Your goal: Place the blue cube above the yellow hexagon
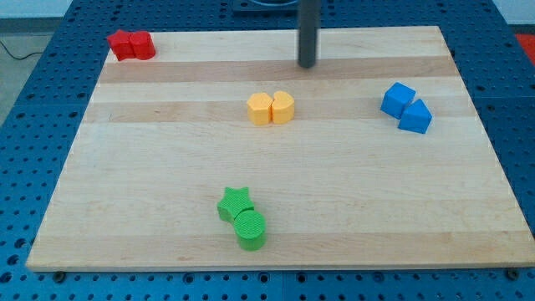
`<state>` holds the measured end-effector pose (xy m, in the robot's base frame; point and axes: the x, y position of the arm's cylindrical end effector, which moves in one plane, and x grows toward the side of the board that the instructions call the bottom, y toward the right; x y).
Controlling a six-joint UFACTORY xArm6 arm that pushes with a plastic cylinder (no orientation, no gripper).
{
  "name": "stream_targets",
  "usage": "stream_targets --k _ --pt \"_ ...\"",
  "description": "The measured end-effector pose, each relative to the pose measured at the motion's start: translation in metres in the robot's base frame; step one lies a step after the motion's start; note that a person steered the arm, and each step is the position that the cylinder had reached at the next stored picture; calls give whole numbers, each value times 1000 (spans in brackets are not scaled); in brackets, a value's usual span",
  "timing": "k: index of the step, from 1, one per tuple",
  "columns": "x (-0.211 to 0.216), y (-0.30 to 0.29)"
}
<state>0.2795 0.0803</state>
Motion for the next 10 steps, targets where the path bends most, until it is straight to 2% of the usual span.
stream_targets --k 2,3,4,5,9,10 --pt "2 161" --pt "30 227" --pt "68 254" --pt "107 247" --pt "121 31" --pt "121 55"
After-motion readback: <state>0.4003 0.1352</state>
